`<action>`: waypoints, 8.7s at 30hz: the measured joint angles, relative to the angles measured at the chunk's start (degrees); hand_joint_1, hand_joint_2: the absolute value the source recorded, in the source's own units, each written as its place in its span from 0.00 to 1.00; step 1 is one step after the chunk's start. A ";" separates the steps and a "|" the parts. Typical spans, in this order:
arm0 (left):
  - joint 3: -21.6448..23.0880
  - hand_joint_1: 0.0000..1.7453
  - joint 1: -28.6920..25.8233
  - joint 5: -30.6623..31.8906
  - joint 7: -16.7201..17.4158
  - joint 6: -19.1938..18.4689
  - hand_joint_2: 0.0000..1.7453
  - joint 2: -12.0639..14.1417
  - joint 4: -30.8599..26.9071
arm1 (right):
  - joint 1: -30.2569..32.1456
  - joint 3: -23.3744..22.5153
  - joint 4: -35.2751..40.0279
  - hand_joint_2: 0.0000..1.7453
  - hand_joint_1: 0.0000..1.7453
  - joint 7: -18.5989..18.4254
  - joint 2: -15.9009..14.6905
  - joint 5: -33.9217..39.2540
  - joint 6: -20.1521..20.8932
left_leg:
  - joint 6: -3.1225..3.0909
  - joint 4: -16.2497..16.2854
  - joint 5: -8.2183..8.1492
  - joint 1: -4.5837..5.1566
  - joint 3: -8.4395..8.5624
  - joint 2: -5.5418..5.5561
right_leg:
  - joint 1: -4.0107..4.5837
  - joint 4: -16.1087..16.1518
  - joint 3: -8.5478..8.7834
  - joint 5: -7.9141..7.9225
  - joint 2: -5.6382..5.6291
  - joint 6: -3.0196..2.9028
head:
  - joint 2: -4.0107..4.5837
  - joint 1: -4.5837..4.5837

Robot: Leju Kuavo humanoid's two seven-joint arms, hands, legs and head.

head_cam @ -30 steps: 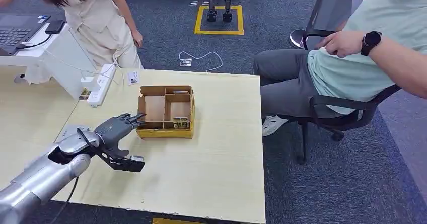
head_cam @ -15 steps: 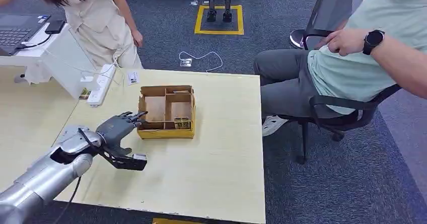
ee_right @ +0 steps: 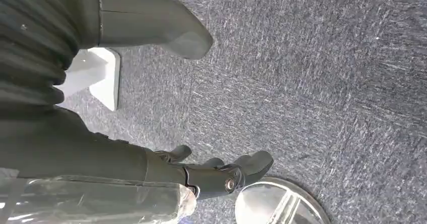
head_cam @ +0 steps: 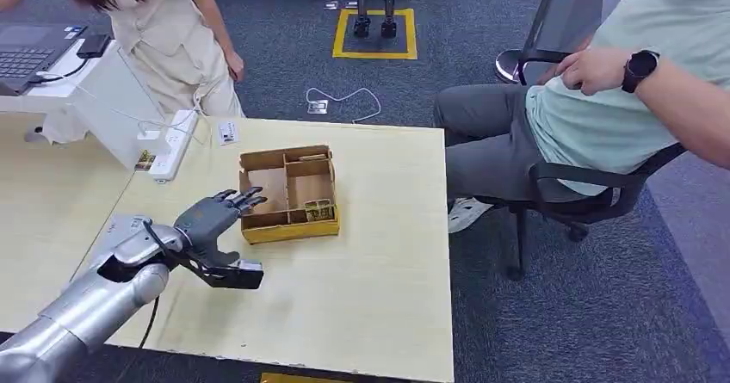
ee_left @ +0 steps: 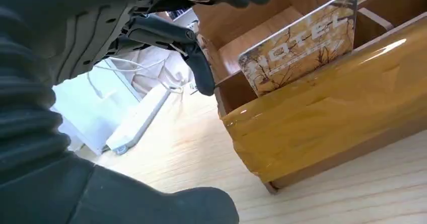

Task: Pass the card to the sensor for recognition and then transmit it.

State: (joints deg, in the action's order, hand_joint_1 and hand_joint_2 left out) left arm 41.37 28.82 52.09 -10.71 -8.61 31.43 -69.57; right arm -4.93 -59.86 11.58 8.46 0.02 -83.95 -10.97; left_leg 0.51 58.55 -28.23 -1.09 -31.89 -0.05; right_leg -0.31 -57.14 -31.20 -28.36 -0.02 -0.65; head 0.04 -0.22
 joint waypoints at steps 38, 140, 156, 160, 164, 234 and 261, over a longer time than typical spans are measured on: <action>-3.26 0.00 -0.59 3.39 2.95 3.28 1.00 -0.79 -3.21 | 0.01 -0.55 0.00 1.00 0.00 -0.59 0.11 0.15 -0.07 | 0.00 0.01 0.00 0.00 0.00 -0.02 | 0.00 0.00 -0.02 0.01 -0.02 -0.01 | 0.00 0.00; -9.88 0.00 -3.91 14.25 11.32 11.67 1.00 -13.40 2.71 | -0.02 -1.84 0.00 1.00 0.00 -1.18 0.72 -0.46 -0.17 | -0.01 0.10 0.00 0.03 -0.06 -0.07 | -0.03 0.01 -0.06 0.11 -0.09 0.07 | 0.00 0.00; -12.59 0.00 -3.93 14.10 11.19 11.65 1.00 -13.29 4.85 | -0.02 -1.84 0.00 1.00 0.00 -1.18 0.72 -0.52 -0.17 | -0.01 0.10 0.00 0.03 -0.07 -0.07 | -0.03 0.01 -0.05 0.11 -0.09 0.07 | 0.00 -0.02; -12.72 0.00 -3.93 14.10 11.19 11.65 1.00 -13.29 4.94 | -0.02 -1.84 0.00 1.00 0.00 -1.18 0.72 -0.52 -0.17 | -0.01 0.10 0.00 0.03 -0.07 -0.07 | -0.03 0.01 -0.05 0.12 -0.09 0.07 | 0.00 0.00; -12.72 0.00 -3.93 14.10 11.19 11.65 1.00 -13.29 5.16 | -0.02 -1.84 0.00 1.00 0.00 -1.18 0.72 -0.52 -0.17 | -0.01 0.10 0.00 0.03 -0.07 -0.07 | -0.03 0.01 -0.06 0.12 -0.09 0.07 | 0.00 -0.02; -19.96 1.00 14.55 2.10 6.91 5.31 1.00 -2.21 2.73 | 0.03 -1.84 0.00 1.00 0.00 -0.74 0.72 -0.83 -0.07 | -0.04 0.14 0.08 -0.01 -0.08 -0.07 | 0.01 -0.06 -0.09 0.15 -0.10 0.03 | 0.00 0.00; -19.89 1.00 30.91 11.34 15.98 18.25 1.00 -8.83 24.40 | -1.51 0.06 0.00 1.00 0.00 -2.01 1.03 -3.87 1.20 | -0.07 0.17 0.15 0.01 -0.11 -0.14 | -0.01 -0.07 -0.11 0.28 -0.18 0.12 | 0.00 -0.02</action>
State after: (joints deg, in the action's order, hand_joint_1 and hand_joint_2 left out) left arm 21.49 59.72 63.43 5.27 9.64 22.60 -45.17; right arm -6.44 -59.80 11.58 6.45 1.05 -87.82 -9.77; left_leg 0.44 58.73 -28.08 -1.08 -32.00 -0.19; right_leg -0.31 -57.21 -31.31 -28.08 -0.20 -0.53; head 0.04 -0.24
